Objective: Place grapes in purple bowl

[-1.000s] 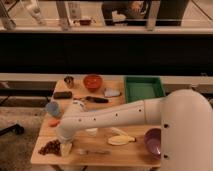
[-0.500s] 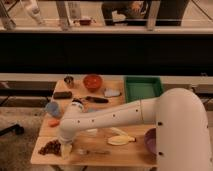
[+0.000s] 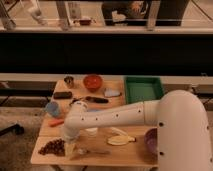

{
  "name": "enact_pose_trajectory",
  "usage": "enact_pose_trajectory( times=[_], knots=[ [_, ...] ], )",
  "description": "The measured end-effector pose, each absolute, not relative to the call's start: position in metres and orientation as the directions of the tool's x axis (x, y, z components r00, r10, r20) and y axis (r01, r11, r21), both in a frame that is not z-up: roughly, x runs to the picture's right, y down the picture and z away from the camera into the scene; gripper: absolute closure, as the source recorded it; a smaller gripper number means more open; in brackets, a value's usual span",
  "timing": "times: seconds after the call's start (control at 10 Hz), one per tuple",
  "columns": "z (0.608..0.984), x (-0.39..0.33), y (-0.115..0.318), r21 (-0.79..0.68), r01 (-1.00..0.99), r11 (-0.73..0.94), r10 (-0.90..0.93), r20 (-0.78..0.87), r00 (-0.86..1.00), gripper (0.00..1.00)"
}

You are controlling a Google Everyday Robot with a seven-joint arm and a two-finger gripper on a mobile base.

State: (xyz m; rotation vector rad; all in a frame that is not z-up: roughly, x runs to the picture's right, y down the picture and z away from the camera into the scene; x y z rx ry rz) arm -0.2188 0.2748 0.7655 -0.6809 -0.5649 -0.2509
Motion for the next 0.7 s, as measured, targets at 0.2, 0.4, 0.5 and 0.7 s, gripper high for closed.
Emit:
enact_pose_trajectory(
  times=[0.2, 0.4, 0.5, 0.7],
  knots=[
    [0.7683, -0.2182, 0.2759, -0.525, 0.401, 0.75, -0.036, 0.574, 0.818, 0.25],
    [0.7679, -0.2179, 0.2781, -0.525, 0.413, 0.744, -0.04, 0.582, 0.812, 0.41],
    [0.7665, -0.2201, 0.2791, -0.523, 0.42, 0.742, -0.044, 0.587, 0.808, 0.43],
    [0.7632, -0.225, 0.2801, -0.514, 0.435, 0.739, -0.053, 0.599, 0.799, 0.55]
  ],
)
